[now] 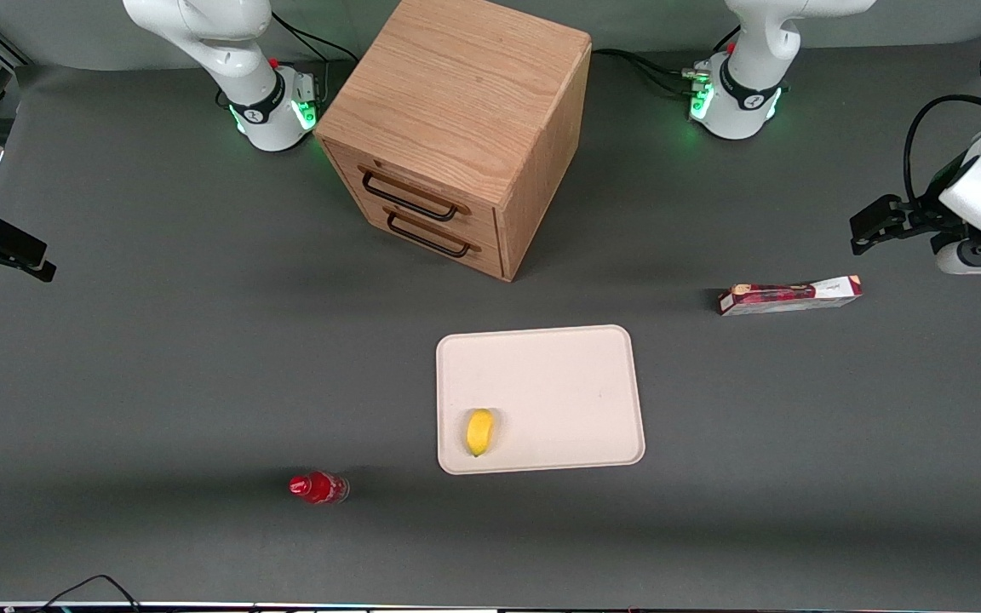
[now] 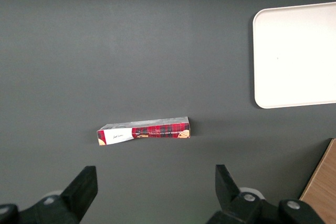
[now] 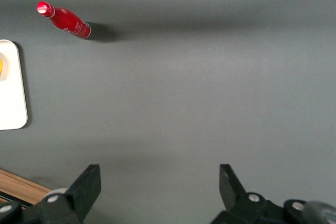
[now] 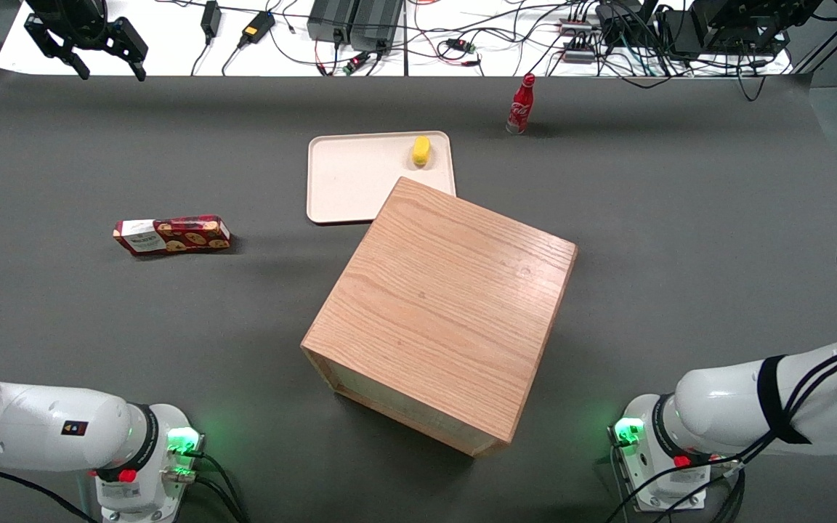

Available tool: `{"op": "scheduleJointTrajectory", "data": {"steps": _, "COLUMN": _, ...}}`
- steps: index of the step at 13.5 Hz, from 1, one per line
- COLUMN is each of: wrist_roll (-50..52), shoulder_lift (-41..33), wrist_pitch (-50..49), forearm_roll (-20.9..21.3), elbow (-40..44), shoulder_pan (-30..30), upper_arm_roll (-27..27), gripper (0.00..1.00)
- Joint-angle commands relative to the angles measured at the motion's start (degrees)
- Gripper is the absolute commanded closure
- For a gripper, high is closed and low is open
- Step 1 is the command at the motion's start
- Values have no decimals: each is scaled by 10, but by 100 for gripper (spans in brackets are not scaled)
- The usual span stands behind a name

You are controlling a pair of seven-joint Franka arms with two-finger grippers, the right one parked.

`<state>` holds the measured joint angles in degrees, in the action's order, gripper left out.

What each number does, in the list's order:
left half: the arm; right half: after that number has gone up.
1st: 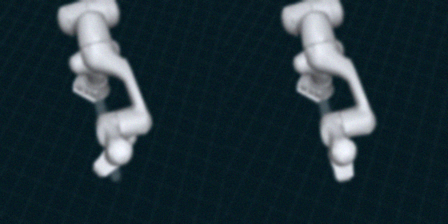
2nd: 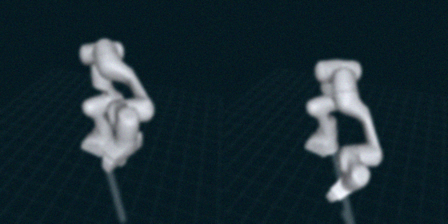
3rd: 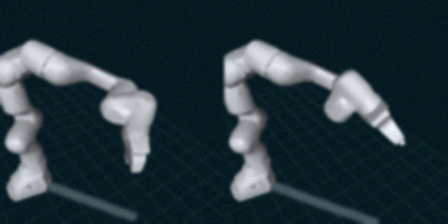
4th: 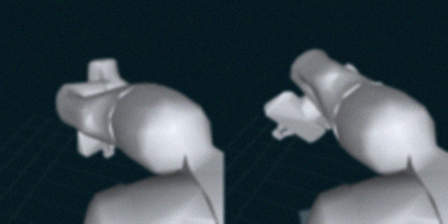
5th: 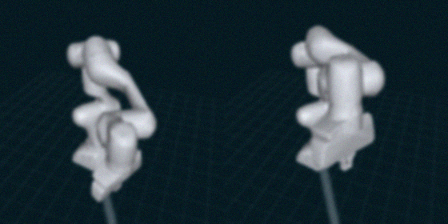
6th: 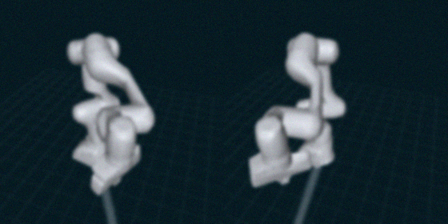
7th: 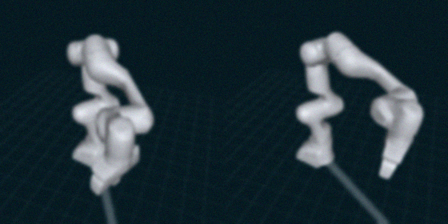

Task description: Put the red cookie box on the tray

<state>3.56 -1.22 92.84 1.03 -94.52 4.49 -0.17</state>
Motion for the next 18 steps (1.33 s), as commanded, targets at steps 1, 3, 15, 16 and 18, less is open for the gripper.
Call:
{"op": "scheduleJointTrajectory", "data": {"steps": 1, "wrist_roll": 2, "shoulder_lift": 10, "wrist_pitch": -10, "forearm_roll": 2, "elbow": 19, "shoulder_pan": 3, "upper_arm_roll": 3, "gripper": 0}}
{"op": "scheduleJointTrajectory", "data": {"steps": 3, "wrist_roll": 0, "shoulder_lift": 10, "wrist_pitch": -10, "forearm_roll": 2, "elbow": 19, "shoulder_pan": 3, "upper_arm_roll": 1, "gripper": 0}}
{"op": "scheduleJointTrajectory", "data": {"steps": 15, "wrist_roll": -262, "shoulder_lift": 4, "wrist_pitch": -35, "forearm_roll": 19, "elbow": 0, "shoulder_pan": -2, "upper_arm_roll": 11, "gripper": 0}}
{"op": "scheduleJointTrajectory", "data": {"steps": 16, "wrist_roll": -336, "shoulder_lift": 3, "wrist_pitch": -29, "forearm_roll": 22, "elbow": -7, "shoulder_pan": -2, "upper_arm_roll": 24, "gripper": 0}}
{"op": "scheduleJointTrajectory", "data": {"steps": 18, "wrist_roll": -471, "shoulder_lift": 1, "wrist_pitch": -15, "forearm_roll": 22, "elbow": -29, "shoulder_pan": -1, "upper_arm_roll": 49, "gripper": 0}}
